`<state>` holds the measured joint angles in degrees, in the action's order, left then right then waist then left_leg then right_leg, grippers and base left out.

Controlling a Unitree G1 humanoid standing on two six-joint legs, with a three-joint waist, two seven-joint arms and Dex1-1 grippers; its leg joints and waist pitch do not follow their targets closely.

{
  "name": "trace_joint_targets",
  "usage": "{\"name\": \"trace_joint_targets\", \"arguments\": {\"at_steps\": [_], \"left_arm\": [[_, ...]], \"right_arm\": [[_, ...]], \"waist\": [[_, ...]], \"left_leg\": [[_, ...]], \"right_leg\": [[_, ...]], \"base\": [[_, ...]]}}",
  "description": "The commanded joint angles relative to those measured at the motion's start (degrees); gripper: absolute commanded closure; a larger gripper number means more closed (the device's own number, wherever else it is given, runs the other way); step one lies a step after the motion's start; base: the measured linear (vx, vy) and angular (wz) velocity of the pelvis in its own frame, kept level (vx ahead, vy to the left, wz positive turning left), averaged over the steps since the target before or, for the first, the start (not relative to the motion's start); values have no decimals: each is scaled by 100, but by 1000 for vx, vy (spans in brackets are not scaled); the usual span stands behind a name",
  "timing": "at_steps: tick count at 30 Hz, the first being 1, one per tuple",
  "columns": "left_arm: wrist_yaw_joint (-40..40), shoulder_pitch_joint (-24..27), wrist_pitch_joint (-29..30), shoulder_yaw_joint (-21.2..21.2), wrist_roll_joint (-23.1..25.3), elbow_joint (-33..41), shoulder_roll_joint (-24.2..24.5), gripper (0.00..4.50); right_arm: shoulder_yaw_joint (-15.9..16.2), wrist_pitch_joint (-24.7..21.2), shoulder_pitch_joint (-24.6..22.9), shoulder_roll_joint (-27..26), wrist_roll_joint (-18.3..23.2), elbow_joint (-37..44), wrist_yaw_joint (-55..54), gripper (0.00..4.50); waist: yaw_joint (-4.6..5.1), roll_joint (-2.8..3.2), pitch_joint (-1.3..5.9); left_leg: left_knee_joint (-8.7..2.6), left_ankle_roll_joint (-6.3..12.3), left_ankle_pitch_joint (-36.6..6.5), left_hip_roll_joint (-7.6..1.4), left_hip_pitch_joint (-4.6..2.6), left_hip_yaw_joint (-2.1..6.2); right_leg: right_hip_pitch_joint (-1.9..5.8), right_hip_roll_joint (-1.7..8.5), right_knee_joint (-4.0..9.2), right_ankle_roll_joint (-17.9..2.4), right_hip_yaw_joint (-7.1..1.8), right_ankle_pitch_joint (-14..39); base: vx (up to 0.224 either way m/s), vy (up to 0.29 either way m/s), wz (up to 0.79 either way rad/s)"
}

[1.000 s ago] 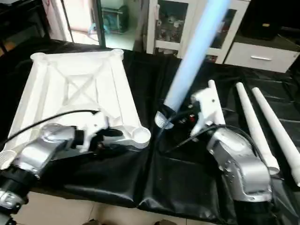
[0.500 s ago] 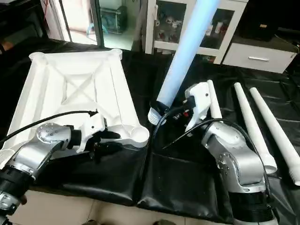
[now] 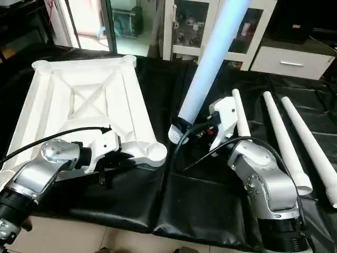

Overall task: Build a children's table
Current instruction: Pick table leg

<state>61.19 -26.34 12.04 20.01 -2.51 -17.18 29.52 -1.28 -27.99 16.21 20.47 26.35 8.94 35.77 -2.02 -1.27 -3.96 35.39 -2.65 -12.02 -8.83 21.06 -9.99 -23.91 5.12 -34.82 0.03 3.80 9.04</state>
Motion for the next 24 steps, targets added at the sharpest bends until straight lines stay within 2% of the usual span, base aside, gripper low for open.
{"name": "trace_joint_targets", "arguments": {"at_steps": [1,2,4,5,7,9,11,13,14,16,19,22,24], "left_arm": [[150,236,298,149,25,-61,74,320],[154,273,327,143,31,57,123,308],[185,288,347,151,28,102,154,307],[238,327,456,149,-9,221,204,294],[211,354,510,138,11,306,225,264],[156,382,519,133,76,351,241,248],[51,406,532,118,139,352,234,226],[0,416,527,111,169,340,226,226],[-19,425,530,107,183,334,227,226],[-20,433,545,108,182,347,233,226],[-51,473,639,63,168,426,259,259],[-27,502,693,27,144,505,316,263],[-17,508,699,31,144,515,331,298]], "right_arm": [[-28,37,79,43,20,102,71,261],[-12,37,116,40,24,66,88,261],[-2,40,132,37,23,50,93,261],[19,43,166,39,21,23,119,261],[39,41,199,41,21,0,139,261],[49,35,220,41,26,-10,152,261],[62,32,235,40,25,-23,181,261],[69,32,248,38,19,-38,201,261],[73,30,266,37,18,-62,224,261],[74,29,276,36,17,-76,236,261],[77,31,281,33,22,-83,250,261],[72,23,273,31,44,-74,261,261],[71,21,272,26,45,-72,263,261]], "waist": [[-30,-37,261],[-17,-56,258],[-20,-45,263],[-19,-86,267],[-30,-69,288],[-31,-105,305],[-43,-106,301],[-54,-97,299],[-59,-116,293],[-59,-115,281],[-53,-124,267],[-40,-139,257],[-35,-142,261]], "left_leg": [[-616,-102,-2060,-424,-31,236],[-621,-83,-2013,-425,-23,227],[-627,-65,-1902,-425,-22,217],[-626,-36,-1793,-425,-14,205],[-624,4,-1534,-429,-18,186],[-613,109,-1162,-424,-23,148],[-601,183,-1016,-417,-33,122],[-600,203,-1005,-423,-44,118],[-603,208,-1001,-424,-40,118],[-611,181,-1100,-424,-42,120],[-621,118,-1258,-429,-47,130],[-631,59,-1376,-428,-45,144],[-630,54,-1355,-427,-49,148]], "right_leg": [[151,447,570,-654,-314,3295],[149,432,560,-673,-317,3161],[161,428,545,-726,-322,2934],[178,430,531,-763,-326,2784],[201,426,489,-876,-328,2401],[234,402,438,-1037,-320,1808],[242,408,431,-1119,-324,1641],[246,405,427,-1149,-322,1617],[250,404,427,-1152,-320,1628],[247,404,443,-1124,-320,1788],[239,415,471,-1039,-324,2084],[234,426,502,-927,-327,2402],[226,423,505,-897,-327,2420]], "base": [[0,0,0],[0,0,0],[0,0,0],[0,0,0],[0,0,0],[0,0,0],[0,0,0],[0,0,0],[0,0,0],[0,0,0],[0,0,0],[0,0,0],[0,0,0]]}}
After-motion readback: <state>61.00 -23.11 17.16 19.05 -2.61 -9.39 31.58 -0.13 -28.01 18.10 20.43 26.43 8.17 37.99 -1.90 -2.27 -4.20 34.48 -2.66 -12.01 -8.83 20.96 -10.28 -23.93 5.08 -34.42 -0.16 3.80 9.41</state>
